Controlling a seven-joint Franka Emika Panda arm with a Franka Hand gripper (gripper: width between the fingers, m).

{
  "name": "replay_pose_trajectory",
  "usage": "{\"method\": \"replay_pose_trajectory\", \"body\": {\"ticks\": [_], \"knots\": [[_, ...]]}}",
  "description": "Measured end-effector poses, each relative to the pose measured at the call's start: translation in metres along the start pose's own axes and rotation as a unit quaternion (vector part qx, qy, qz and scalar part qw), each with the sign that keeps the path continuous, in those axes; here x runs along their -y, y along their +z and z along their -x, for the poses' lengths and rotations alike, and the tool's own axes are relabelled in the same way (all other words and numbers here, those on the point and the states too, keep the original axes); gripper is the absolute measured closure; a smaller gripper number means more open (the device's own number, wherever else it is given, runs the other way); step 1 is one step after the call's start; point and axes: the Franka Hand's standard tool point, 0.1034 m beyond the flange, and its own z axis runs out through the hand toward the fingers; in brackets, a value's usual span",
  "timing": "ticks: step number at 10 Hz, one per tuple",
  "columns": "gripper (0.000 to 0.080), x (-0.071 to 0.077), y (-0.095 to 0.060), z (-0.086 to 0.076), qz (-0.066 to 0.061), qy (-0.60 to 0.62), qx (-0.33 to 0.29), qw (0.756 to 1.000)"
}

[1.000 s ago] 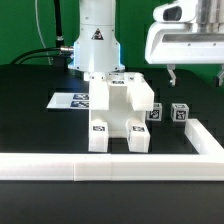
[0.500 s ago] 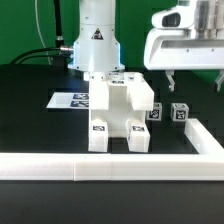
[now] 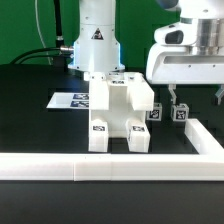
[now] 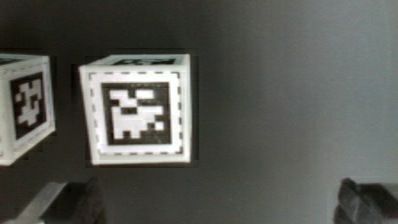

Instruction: Assemble chair

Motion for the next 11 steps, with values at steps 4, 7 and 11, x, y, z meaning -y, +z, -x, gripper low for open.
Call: {"method": "replay_pose_trajectory", "body": {"ticks": [4, 7, 11], "knots": [[0.0151, -0.0007, 0.0037, 0.0017, 0.001, 0.0, 0.0, 1.0], [0.0151, -0.0031, 0.0068, 0.0031, 0.001, -0.011, -0.001, 1.0], [0.0151, -0.003, 0.0065, -0.0017, -0.002, -0.012, -0.016, 1.0]]}}
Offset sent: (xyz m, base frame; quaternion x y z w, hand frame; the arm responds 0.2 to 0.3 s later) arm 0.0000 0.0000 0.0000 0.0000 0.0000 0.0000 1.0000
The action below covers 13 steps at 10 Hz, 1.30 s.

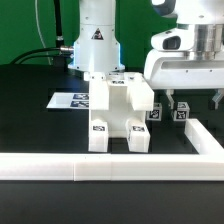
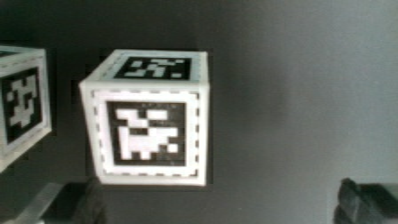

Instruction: Assemble chair

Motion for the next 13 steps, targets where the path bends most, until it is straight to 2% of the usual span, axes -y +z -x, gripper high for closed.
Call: {"method": "replay_pose_trajectory", "body": {"ticks": [3, 7, 11, 13], "knots": [[0.0151, 0.0, 0.001, 0.002, 0.001, -0.001, 0.002, 1.0], [0.0151, 0.003, -0.009, -0.003, -0.003, -0.001, -0.004, 1.0], [0.0151, 0.008, -0.008, -0.001, -0.004, 0.008, -0.005, 1.0], [0.0151, 0.015, -0.004, 0.005, 0.001, -0.065, 0.0, 0.998]]}}
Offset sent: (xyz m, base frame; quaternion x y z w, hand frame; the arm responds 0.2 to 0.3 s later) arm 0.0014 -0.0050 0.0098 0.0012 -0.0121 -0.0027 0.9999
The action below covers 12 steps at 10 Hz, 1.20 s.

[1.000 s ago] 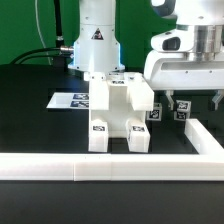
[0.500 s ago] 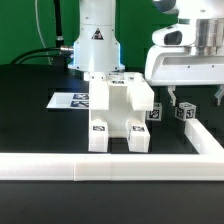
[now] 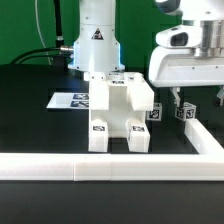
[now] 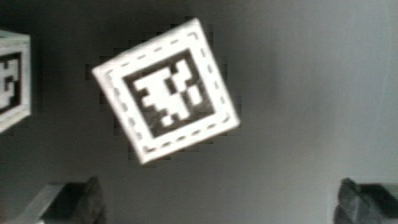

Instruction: Assemble chair

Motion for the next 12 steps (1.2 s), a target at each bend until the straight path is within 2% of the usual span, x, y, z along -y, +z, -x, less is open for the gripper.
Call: {"method": "replay_pose_trajectory", "body": {"ticks": [4, 7, 12], "knots": [[0.0151, 0.004, 0.012, 0.011, -0.003, -0.054, -0.012, 0.998], [0.0151, 0.003, 0.012, 0.01, -0.003, -0.054, -0.013, 0.998], [0.0151, -0.007, 0.02, 0.025, 0.002, -0.09, -0.001, 0.996]]}}
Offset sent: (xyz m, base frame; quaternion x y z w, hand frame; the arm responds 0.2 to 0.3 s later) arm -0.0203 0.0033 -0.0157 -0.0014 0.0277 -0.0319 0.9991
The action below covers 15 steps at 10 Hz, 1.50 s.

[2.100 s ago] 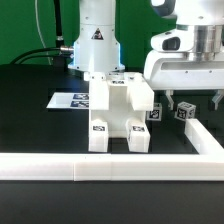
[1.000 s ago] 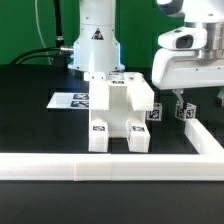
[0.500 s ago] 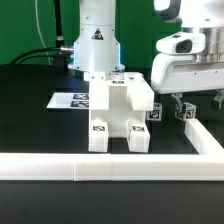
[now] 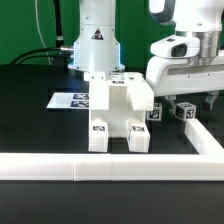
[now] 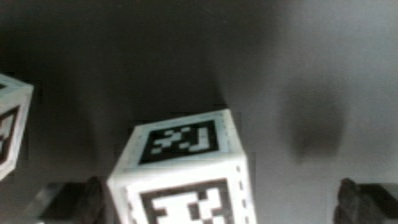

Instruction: Assemble chair

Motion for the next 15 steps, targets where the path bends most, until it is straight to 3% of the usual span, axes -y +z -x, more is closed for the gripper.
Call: {"method": "replay_pose_trajectory", "body": {"ticks": [3, 4, 6, 10, 12, 14, 15], "knots": [[0.0151, -0.002, 0.003, 0.005, 0.001, 0.0, 0.004, 1.0], [0.0188, -0.004, 0.004, 0.008, 0.002, 0.001, 0.006, 1.0], [0.0485, -0.004, 0.005, 0.008, 0.002, 0.001, 0.006, 1.0], [0.053, -0.002, 0.001, 0.004, 0.001, 0.002, 0.004, 1.0], [0.053, 0.001, -0.015, -0.004, -0.001, 0.001, 0.006, 1.0], [0.053, 0.0, -0.045, -0.013, -0.004, 0.003, 0.004, 1.0], [0.053, -0.007, -0.063, -0.018, -0.005, 0.004, 0.007, 1.0]]}}
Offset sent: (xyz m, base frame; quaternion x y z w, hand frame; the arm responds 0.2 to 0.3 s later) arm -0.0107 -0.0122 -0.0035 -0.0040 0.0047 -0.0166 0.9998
